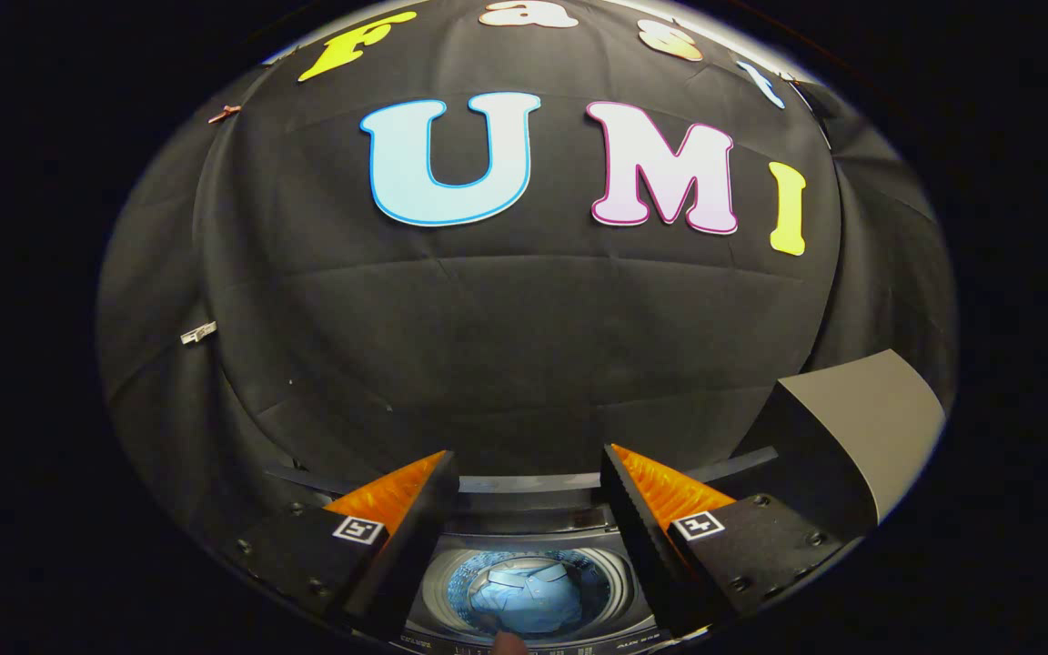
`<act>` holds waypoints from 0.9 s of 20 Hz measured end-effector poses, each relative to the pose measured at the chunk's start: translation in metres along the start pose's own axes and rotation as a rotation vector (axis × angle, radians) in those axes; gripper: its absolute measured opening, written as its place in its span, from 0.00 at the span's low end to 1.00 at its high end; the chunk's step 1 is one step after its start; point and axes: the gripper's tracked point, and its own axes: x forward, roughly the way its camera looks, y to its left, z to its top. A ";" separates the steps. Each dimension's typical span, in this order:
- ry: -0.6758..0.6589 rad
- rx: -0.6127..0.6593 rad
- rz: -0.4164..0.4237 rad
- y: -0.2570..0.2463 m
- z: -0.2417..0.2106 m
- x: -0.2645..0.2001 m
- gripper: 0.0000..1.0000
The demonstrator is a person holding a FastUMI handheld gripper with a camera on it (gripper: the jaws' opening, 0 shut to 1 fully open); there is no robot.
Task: Put the clothes into the washing machine and then close the washing machine lid.
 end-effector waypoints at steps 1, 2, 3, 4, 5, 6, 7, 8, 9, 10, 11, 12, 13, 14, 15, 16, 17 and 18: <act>0.002 0.000 0.008 0.000 -0.003 -0.002 0.99; 0.003 0.006 0.016 -0.001 -0.005 -0.006 0.99; 0.012 0.008 0.022 -0.002 -0.008 -0.007 0.99; 0.012 0.008 0.026 -0.004 -0.010 -0.009 0.99; 0.004 0.005 0.029 -0.004 -0.012 -0.010 1.00; -0.002 -0.001 0.031 -0.004 -0.012 -0.011 1.00; -0.008 0.000 0.031 -0.004 -0.013 -0.013 1.00; -0.011 -0.001 0.033 -0.005 -0.018 -0.017 1.00; -0.011 0.005 0.033 -0.005 -0.020 -0.019 1.00; -0.004 0.009 0.029 -0.005 -0.024 -0.021 1.00; 0.015 0.006 0.028 -0.005 -0.032 -0.022 1.00; 0.037 0.009 0.028 -0.005 -0.042 -0.023 1.00; 0.055 0.021 0.044 -0.002 -0.053 -0.023 1.00; 0.074 0.041 0.052 -0.001 -0.067 -0.022 0.99; 0.084 0.058 0.052 -0.003 -0.079 -0.020 1.00; 0.096 0.063 0.070 -0.001 -0.093 -0.019 1.00; 0.100 0.060 0.067 -0.003 -0.107 -0.017 1.00; 0.106 0.047 0.055 -0.008 -0.124 -0.019 1.00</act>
